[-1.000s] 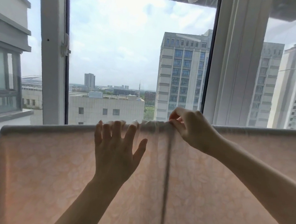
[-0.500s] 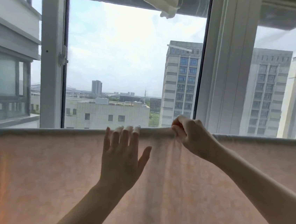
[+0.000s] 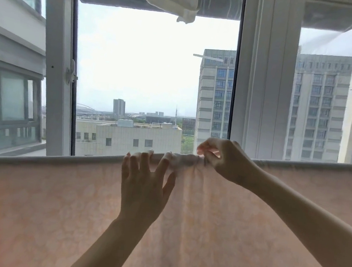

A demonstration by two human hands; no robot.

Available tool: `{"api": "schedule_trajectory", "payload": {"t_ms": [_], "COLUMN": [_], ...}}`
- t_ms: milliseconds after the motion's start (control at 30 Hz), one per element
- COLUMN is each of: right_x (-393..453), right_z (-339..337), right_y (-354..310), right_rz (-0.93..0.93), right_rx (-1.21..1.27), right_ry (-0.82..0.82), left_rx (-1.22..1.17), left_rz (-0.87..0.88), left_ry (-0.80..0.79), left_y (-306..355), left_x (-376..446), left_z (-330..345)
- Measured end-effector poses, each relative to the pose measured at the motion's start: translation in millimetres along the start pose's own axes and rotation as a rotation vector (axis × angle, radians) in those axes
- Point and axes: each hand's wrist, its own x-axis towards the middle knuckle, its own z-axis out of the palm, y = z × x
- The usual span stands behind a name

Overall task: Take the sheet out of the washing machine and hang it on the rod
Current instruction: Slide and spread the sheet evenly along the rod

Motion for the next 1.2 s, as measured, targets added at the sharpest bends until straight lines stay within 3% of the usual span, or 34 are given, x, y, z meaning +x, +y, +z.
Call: {"api": "schedule_trajectory", "payload": {"t_ms": [100,267,367,500,733,967,1200], "right_x": [0.9,-1.6,-3.3,-10.7,-23.3,-21.9,-23.6], "right_z": [-15.7,-32.0,-25.8,-34.3,-46.0,-43.1,-38.9], "right_y": [13.3,18.2,19.2,32.0,46.1,49.6,52.3], "right_rz": [0.054,0.067,0.013,0.104,0.119,0.094,0.069], "right_rx": [-0.042,0.089,0.021,0.024,-0.025,0.003,0.003], "right_ry": [-0.062,-0.124,-0.059,0.129,0.057,0.034,0.064], "left_rx": [0.003,-0.002,-0.016,-0.02,-0.036,-0.101,-0.093], "left_rz": [-0.006,-0.012,-0.029,-0.026,-0.032,0.147,0.168], "left_ry": [-0.003,0.007,0.026,0.031,0.042,0.014,0.015], "left_y": [-1.2,-1.9,1.8,-0.4,18.6,52.8,85.9], "left_x": [0.5,1.3,0.7,0.8,3.1,15.2,26.7], "left_z": [0.0,0.3,1.2,4.7,9.2,10.9,21.6]}}
